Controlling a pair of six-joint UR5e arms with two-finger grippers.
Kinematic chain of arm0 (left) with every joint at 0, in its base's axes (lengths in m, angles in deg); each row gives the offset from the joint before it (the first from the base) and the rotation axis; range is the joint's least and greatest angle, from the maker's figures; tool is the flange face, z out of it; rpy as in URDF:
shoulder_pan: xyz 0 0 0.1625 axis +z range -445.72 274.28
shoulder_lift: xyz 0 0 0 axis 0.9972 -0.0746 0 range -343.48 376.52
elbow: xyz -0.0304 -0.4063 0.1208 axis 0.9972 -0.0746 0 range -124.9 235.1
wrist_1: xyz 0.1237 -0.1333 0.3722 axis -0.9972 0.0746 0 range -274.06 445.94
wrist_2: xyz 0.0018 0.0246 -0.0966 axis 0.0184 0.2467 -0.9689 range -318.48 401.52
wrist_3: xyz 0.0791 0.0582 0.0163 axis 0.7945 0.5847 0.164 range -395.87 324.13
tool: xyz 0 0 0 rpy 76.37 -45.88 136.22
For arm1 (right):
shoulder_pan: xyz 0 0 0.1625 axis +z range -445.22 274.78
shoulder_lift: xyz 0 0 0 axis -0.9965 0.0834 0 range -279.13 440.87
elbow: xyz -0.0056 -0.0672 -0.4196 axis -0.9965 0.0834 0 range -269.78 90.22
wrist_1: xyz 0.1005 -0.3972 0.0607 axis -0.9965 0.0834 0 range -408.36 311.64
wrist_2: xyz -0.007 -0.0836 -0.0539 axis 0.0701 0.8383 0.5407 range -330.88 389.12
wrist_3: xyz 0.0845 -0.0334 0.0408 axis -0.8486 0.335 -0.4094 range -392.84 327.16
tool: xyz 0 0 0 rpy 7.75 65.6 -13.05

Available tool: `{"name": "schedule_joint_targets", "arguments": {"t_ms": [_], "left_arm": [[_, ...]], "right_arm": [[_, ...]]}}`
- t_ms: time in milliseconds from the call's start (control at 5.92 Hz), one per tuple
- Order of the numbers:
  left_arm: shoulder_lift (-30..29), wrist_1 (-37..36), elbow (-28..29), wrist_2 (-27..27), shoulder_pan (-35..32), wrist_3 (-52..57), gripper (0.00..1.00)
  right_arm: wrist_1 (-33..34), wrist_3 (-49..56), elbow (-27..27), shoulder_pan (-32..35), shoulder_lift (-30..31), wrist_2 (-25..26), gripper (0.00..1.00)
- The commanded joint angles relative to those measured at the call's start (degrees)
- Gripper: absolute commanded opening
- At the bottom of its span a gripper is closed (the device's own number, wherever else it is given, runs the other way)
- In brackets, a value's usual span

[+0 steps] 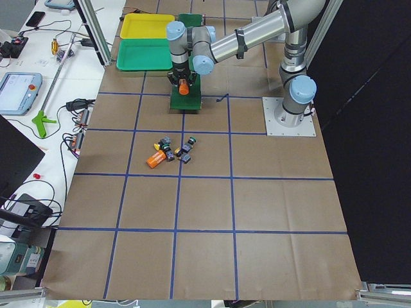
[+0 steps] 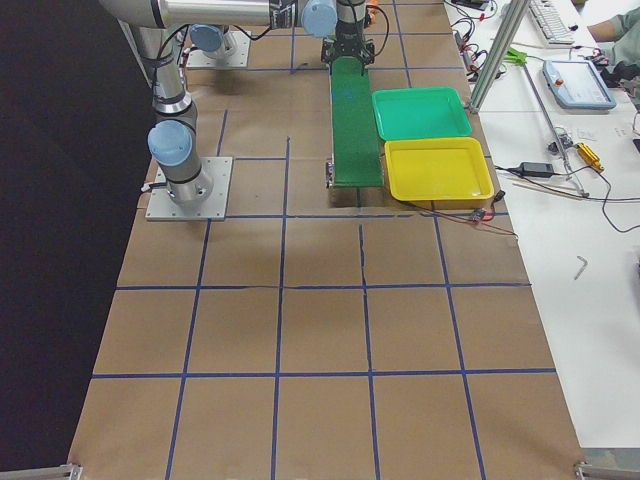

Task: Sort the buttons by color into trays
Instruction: 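Lower the cylinder onto the conveyor, open left gripper, return to pile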

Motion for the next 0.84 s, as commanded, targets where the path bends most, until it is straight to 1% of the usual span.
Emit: {"name": "schedule_joint_targets", "arguments": {"t_ms": [0, 169, 338, 507, 676], "left_arm": [[0.17, 0.33, -0.81, 0.13, -0.46, -0.60, 0.98], [0.26, -0.10, -0.73, 0.22, -0.11, -1.47, 0.98], [1.05, 0.15, 0.23, 0.22, 1.20, -5.57, 0.98], [1.40, 0.50, 0.41, 0.04, 7.30, -8.13, 0.98], [0.45, 0.59, 0.33, -0.74, 14.06, -7.46, 0.98]], "right_arm": [[3.85, 2.39, -2.36, -0.11, 0.56, -0.49, 1.00], [2.46, 2.39, -2.10, -0.11, 0.65, -1.71, 1.00], [-2.08, 2.39, -1.40, -0.54, 0.56, -4.85, 0.99], [-2.38, 2.39, -1.48, -0.20, 0.56, -6.28, 0.99], [-2.56, 2.30, -1.57, -0.19, 0.74, -6.12, 1.00]]}}
